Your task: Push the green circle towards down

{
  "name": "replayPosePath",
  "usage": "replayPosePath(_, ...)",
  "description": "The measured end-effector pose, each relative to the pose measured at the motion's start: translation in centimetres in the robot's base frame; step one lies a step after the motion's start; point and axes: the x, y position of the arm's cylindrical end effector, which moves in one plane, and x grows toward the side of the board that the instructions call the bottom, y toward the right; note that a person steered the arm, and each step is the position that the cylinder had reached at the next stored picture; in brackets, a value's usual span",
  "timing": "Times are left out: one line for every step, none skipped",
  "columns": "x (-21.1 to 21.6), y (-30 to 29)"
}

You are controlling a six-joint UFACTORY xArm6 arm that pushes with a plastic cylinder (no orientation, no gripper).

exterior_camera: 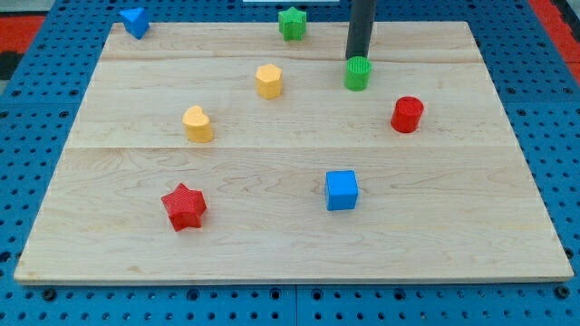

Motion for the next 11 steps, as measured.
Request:
replayPosePath(2.3,0.0)
replayPosePath(2.6,0.0)
replayPosePath(2.6,0.0)
replayPosePath(2.6,0.2)
replayPosePath(2.6,0.3)
replayPosePath(2.6,0.4)
replayPosePath(2.6,0.4)
replayPosePath(2.5,0.4)
replayPosePath(2.3,0.4)
replayPosePath(4.3,0.4)
replayPosePath(6.8,0.4)
